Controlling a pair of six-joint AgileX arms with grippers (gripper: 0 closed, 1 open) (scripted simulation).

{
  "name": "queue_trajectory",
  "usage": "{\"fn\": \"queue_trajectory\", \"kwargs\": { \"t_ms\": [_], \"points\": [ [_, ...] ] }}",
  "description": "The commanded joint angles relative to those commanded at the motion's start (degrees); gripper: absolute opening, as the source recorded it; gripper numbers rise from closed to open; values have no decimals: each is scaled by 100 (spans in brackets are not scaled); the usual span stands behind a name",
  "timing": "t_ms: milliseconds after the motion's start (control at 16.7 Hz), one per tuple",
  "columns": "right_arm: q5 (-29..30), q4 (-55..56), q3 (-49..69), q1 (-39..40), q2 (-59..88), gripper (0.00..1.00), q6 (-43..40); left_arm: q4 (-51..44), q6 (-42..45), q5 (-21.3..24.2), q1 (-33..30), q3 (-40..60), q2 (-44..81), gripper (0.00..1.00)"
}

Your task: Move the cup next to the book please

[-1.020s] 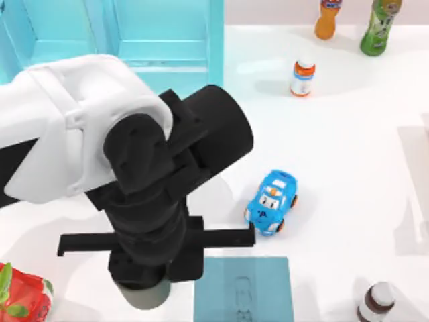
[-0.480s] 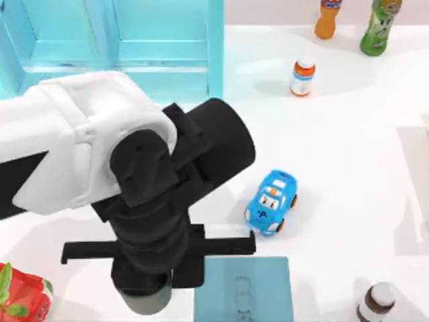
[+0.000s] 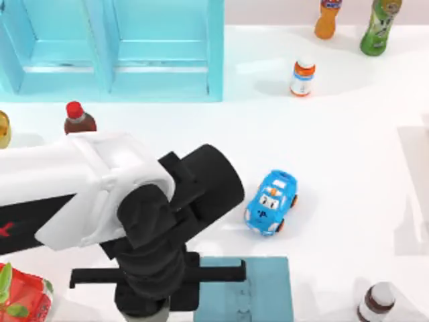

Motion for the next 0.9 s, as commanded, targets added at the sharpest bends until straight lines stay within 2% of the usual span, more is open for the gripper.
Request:
{"fn": "queue_trajectory", "kwargs": {
  "t_ms": [180, 900],
  "points": [
    [0, 0, 0, 0, 0, 100, 0, 0, 0, 0, 0, 0, 0, 0],
    [0, 0, 0, 0, 0, 100, 0, 0, 0, 0, 0, 0, 0, 90]
  ]
}}
